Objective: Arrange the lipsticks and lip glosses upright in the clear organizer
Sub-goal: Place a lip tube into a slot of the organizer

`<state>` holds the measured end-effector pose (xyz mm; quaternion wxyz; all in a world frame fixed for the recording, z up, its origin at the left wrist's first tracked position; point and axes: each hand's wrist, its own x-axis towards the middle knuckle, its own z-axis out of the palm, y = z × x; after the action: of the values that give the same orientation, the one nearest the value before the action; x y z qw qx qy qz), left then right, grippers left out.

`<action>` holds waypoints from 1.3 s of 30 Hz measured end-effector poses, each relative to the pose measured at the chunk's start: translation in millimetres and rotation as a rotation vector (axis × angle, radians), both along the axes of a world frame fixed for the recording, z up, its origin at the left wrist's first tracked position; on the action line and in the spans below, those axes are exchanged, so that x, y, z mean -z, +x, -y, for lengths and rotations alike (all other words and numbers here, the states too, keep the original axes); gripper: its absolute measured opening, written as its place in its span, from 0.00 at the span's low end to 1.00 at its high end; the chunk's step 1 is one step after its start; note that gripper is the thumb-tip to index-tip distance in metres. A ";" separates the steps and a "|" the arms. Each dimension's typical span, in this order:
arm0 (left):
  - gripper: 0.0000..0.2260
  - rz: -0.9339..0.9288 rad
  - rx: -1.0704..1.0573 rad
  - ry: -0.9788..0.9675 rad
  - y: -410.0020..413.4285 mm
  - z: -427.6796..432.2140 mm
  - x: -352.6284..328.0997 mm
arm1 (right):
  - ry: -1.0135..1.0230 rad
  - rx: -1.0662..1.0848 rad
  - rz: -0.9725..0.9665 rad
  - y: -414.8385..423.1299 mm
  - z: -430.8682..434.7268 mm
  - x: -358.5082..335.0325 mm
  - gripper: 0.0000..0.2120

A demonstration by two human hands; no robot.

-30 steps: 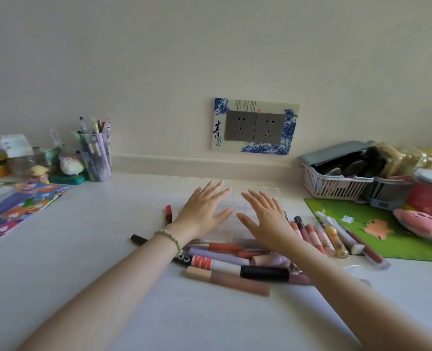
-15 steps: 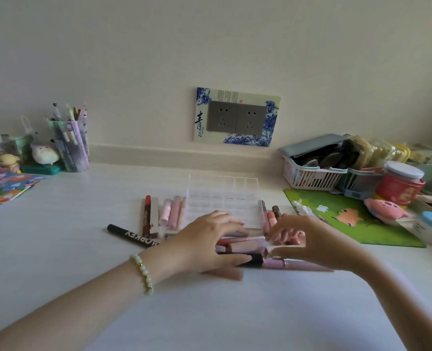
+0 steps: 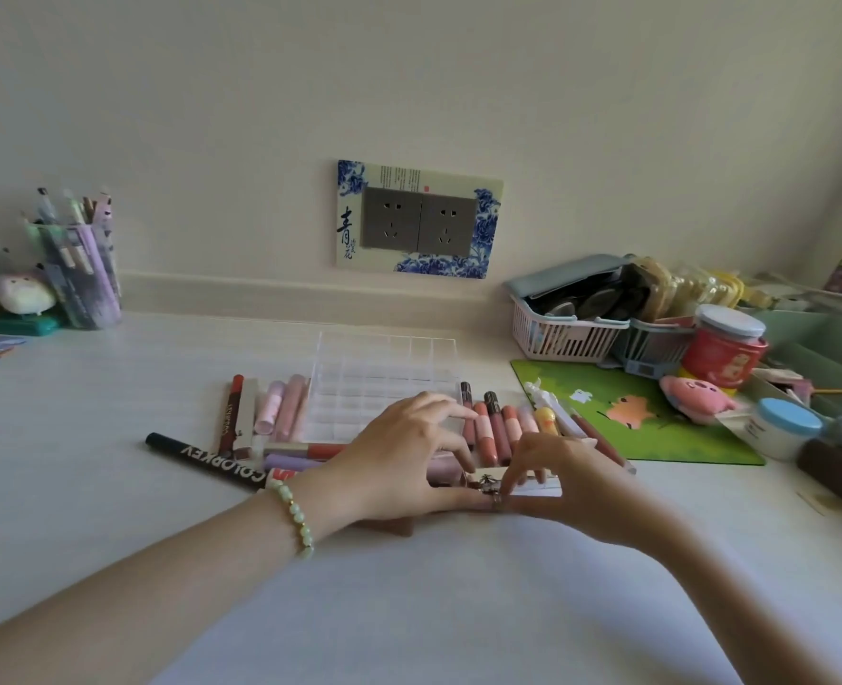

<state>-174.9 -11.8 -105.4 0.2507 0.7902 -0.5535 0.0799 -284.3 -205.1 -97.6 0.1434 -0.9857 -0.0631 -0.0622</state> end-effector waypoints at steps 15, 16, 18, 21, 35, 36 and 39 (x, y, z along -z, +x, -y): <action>0.10 -0.699 -0.144 -0.430 18.3 -18.9 -47.3 | 0.356 0.031 0.415 35.3 -32.6 -48.6 0.06; 0.09 -0.739 -0.138 -0.472 22.6 -22.2 -52.8 | 0.413 0.041 0.426 41.8 -37.1 -52.9 0.05; 0.09 -0.783 -0.135 -0.543 32.3 -30.5 -64.3 | 0.522 0.045 0.399 54.5 -48.1 -62.8 0.05; 0.11 -0.758 -0.123 -0.594 53.7 -41.7 -79.4 | 0.684 -0.021 0.283 79.3 -65.8 -74.3 0.06; 0.11 -0.751 -0.098 -0.774 148.6 -47.5 -91.8 | 0.882 -0.018 0.329 203.1 -99.4 -73.8 0.04; 0.10 -0.737 -0.101 -0.796 153.0 -47.7 -91.0 | 0.864 -0.019 0.341 209.6 -100.5 -72.4 0.04; 0.09 -0.712 -0.104 -0.836 161.2 -48.8 -85.4 | 0.805 -0.015 0.378 222.2 -104.2 -67.0 0.05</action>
<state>-13.7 37.1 -19.9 0.7106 0.6279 -0.3157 0.0330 -62.1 -100.9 -30.5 0.5022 -0.8222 -0.0663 -0.2596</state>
